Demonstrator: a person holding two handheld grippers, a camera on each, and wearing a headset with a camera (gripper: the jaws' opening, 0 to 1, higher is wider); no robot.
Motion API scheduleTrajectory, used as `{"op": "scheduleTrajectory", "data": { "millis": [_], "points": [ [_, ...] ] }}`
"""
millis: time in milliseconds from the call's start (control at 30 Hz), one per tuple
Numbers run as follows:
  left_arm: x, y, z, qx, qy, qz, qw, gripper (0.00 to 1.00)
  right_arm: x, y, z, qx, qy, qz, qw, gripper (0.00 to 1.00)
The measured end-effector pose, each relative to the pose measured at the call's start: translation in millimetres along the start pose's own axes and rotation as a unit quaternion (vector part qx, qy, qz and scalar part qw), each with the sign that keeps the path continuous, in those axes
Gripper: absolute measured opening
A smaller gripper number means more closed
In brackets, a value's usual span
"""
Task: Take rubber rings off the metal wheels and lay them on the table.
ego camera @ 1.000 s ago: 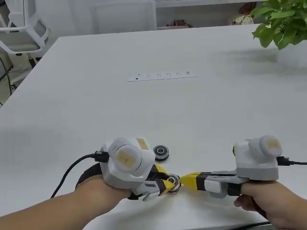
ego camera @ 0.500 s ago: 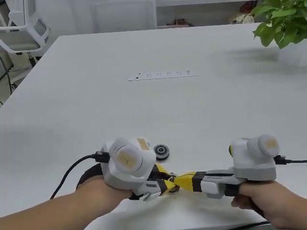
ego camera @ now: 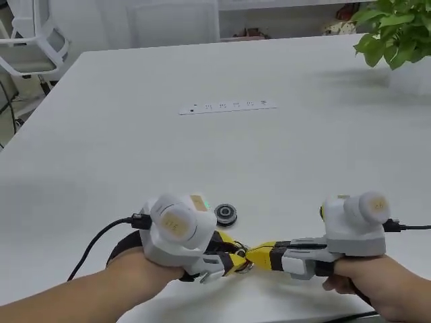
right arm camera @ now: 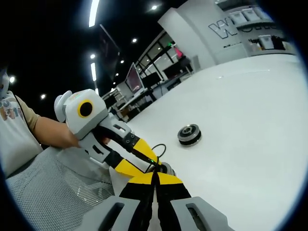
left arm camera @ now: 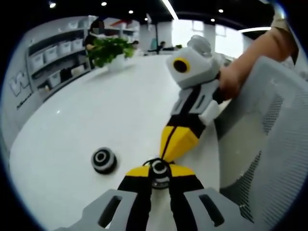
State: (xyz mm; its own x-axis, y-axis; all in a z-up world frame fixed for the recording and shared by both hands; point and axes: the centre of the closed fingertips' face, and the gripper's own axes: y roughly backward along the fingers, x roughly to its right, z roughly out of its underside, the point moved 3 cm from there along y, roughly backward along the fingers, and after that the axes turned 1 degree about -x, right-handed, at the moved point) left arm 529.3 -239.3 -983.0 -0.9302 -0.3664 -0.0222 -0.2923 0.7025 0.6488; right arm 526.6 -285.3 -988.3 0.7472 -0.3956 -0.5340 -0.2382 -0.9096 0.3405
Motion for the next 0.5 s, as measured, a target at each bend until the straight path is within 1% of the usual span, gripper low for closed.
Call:
{"op": "scheduleTrajectory", "data": {
  "millis": [267, 400, 500],
  "points": [
    [0.6, 3.0, -0.4, -0.005, -0.003, 0.006, 1.0, 0.15, -0.6, 1.9, -2.9, 0.004, -0.001, -0.003, 1.0, 0.0],
    [2.2, 8.2, -2.4, -0.001, -0.002, 0.011, 0.9999, 0.17, -1.3, 2.7, -4.5, 0.004, -0.001, -0.004, 1.0, 0.0],
    [4.9, 14.1, -5.6, 0.006, -0.001, 0.017, 0.9998, 0.22, -3.0, 3.4, -6.0, 0.004, -0.002, -0.007, 1.0, 0.0]
  ]
}}
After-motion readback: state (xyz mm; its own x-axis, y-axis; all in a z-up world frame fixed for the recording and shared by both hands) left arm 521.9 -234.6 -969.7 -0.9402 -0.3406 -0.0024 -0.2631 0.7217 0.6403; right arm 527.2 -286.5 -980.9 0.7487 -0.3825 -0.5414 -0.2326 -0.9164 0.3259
